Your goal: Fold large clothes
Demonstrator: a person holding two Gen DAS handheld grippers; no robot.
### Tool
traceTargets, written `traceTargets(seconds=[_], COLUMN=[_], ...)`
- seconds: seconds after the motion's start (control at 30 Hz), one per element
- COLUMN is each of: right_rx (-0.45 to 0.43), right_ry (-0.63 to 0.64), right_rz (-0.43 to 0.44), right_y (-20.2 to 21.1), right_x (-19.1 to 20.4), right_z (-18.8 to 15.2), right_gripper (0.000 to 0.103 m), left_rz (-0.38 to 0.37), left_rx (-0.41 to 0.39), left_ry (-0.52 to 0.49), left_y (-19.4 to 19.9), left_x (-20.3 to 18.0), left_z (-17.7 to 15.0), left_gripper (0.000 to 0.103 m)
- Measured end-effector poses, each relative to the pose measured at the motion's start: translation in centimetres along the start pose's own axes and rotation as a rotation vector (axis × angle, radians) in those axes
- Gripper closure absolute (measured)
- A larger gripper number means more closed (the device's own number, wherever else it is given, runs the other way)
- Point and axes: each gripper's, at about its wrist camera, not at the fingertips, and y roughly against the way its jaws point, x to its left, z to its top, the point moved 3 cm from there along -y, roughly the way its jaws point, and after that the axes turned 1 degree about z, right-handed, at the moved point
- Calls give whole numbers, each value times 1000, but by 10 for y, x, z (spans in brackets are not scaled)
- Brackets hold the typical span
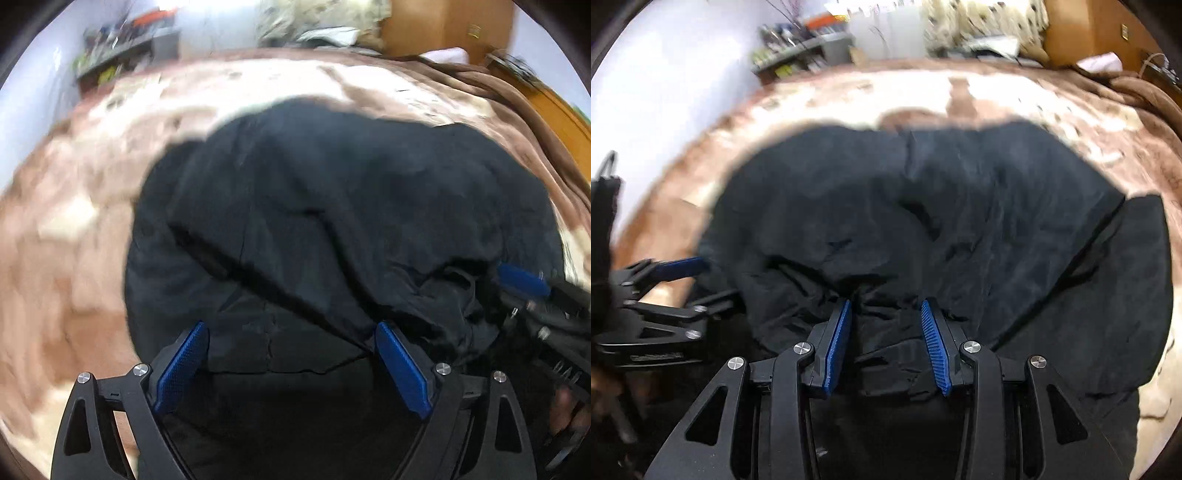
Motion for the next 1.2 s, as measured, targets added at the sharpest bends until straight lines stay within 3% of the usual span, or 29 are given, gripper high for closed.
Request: traceTargets(seconds=[0.23, 0.5, 0.9, 1.1, 1.2], right_rx=[36, -106, -249, -254, -233], right_ry=[9, -86, -113, -103, -99], right_rz=[-8, 24, -53, -100, -126], right_y=[-12, 73, 231, 273, 281], right_x=[-5, -13, -22, -20, -21], right_z=[8, -8, -79, -127, -155], right_gripper=[62, 62, 62, 57, 56], left_rz=[20, -74, -87, -53, -90], left_rx=[20, -56, -160, -136, -106], left_ry=[-12, 62, 90, 50, 75], left_y=[-11, 52, 209, 233, 230], left_x=[-4, 14, 81, 88, 87], left_z=[5, -10, -88, -140, -167], left_gripper=[9, 11, 11, 11, 11])
